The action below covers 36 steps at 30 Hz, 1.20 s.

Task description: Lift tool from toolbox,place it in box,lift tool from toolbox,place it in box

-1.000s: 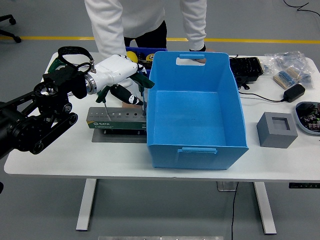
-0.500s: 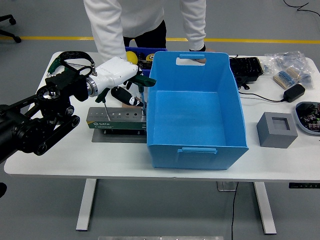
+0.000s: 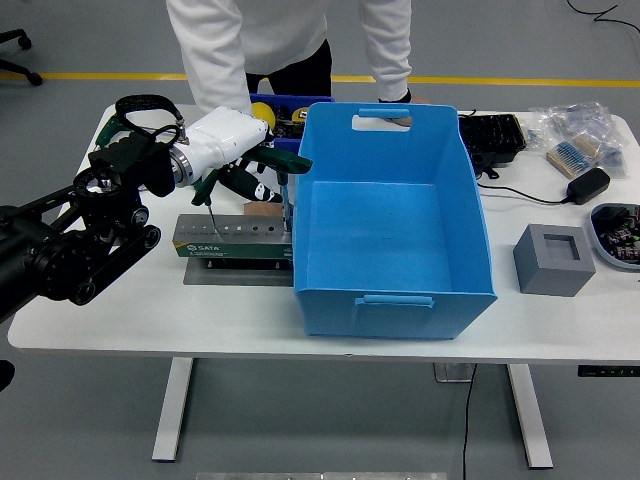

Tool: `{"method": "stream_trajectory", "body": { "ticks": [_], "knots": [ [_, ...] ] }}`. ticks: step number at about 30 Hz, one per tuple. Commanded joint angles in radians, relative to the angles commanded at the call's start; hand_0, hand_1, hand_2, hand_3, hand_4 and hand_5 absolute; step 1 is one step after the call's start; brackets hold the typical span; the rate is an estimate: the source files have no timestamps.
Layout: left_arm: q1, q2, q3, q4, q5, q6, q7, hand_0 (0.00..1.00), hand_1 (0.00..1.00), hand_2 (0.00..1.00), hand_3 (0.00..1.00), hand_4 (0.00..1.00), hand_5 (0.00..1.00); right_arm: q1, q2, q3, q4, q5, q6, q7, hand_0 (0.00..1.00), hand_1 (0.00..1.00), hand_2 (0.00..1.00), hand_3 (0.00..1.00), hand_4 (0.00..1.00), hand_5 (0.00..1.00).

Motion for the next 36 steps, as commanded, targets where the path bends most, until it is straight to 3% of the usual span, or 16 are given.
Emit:
{"method": "stream_trajectory", "body": {
  "ticks": [9,22,23,28,29,34,36],
  "knots": [
    [0.0,-0.007,0.01,0.022,-0.066,-0.005,0.041,0.261,0.14,0.174,0.253,0.998,0.487,0.002,-0.001,0.006,0.001,-0.01,-0.003,-0.001,0.747,0.745,0.802,0.662,0.902,0.764],
    [-0.003,-0.008,0.023,-0.015,-0.081,-0.021,0.07,0.233,0.117,0.15,0.214,0.998,0.496,0.002,-0.001,0.011,0.001,-0.018,-0.003,-0.002,0.742,0.742,0.8,0.658,0.902,0.765],
    [-0.003,-0.008,0.023,-0.017,-0.087,-0.019,0.071,0.226,0.106,0.138,0.176,0.998,0.589,0.002,-0.001,0.011,0.0,-0.019,-0.004,-0.003,0.743,0.742,0.8,0.657,0.901,0.765],
    [-0.006,-0.011,0.022,-0.012,-0.11,-0.003,0.075,0.226,0.106,0.138,0.176,0.998,0.589,0.002,-0.002,0.011,0.0,-0.018,-0.004,-0.002,0.743,0.742,0.8,0.657,0.901,0.765],
    [-0.006,-0.011,0.022,-0.01,-0.113,0.0,0.075,0.226,0.084,0.115,0.126,0.998,0.673,0.002,-0.002,0.01,0.0,-0.017,-0.004,-0.001,0.741,0.74,0.799,0.654,0.9,0.764],
    [-0.004,-0.015,0.028,-0.001,-0.122,0.019,0.078,0.226,0.084,0.115,0.126,0.998,0.673,0.002,-0.002,0.01,0.0,-0.016,-0.005,0.0,0.741,0.74,0.799,0.654,0.9,0.764],
    [-0.003,-0.016,0.031,0.0,-0.129,0.03,0.08,0.216,0.057,0.087,0.089,0.998,0.73,0.002,-0.002,0.01,0.0,-0.016,-0.006,0.001,0.739,0.737,0.798,0.654,0.899,0.764]
  ]
}}
